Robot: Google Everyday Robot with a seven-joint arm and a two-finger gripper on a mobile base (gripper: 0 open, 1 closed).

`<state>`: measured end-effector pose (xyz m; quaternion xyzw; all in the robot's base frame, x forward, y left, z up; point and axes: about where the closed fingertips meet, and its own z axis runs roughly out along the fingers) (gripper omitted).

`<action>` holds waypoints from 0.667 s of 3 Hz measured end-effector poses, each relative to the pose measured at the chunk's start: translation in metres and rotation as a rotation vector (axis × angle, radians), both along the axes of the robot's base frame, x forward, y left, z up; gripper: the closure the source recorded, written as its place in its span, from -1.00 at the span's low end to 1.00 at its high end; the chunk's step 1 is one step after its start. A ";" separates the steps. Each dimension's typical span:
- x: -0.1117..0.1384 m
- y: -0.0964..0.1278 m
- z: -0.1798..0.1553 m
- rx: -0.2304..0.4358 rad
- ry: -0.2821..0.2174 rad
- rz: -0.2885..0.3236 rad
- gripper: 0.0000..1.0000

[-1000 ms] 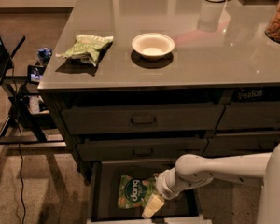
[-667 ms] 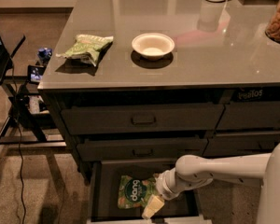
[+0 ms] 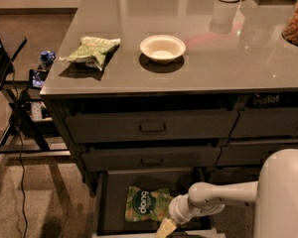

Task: Pick green rice chip bag from bottom drawer and place on counter

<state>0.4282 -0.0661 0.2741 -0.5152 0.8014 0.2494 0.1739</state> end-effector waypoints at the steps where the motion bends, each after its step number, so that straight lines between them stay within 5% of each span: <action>1: 0.000 0.000 -0.007 0.004 0.001 -0.001 -1.00; 2: -0.001 0.008 -0.008 -0.016 -0.014 0.009 -1.00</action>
Offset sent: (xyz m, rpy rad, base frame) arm -0.0014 0.0157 -0.0075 -0.0483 -0.0399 0.0185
